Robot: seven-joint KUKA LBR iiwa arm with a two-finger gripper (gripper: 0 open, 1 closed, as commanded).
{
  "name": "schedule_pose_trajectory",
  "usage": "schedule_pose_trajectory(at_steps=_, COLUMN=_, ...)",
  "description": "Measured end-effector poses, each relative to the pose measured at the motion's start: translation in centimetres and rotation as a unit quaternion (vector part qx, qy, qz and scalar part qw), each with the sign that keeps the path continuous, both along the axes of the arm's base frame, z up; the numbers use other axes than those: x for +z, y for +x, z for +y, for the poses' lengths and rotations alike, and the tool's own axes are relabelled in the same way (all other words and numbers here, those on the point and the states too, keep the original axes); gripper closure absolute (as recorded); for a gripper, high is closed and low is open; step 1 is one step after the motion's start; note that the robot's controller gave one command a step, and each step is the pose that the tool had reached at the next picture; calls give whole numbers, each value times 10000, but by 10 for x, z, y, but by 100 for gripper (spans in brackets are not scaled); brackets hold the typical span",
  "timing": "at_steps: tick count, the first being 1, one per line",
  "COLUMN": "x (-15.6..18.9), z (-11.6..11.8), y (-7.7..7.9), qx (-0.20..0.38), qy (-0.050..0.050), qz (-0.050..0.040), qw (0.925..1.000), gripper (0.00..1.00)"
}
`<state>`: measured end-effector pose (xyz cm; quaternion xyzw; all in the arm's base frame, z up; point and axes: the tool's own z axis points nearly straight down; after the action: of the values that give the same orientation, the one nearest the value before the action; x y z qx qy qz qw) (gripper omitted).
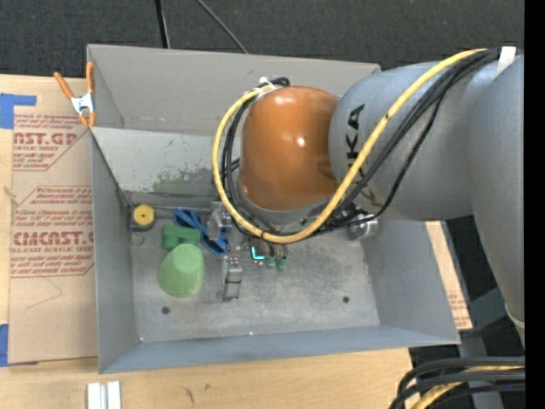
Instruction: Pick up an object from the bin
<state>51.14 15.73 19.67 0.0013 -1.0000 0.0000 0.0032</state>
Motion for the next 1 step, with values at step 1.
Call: schedule_pose_trajectory(at_steps=1, x=-115, z=33, y=14, qx=-1042, qy=4, qz=-48, qw=9945, gripper=0)
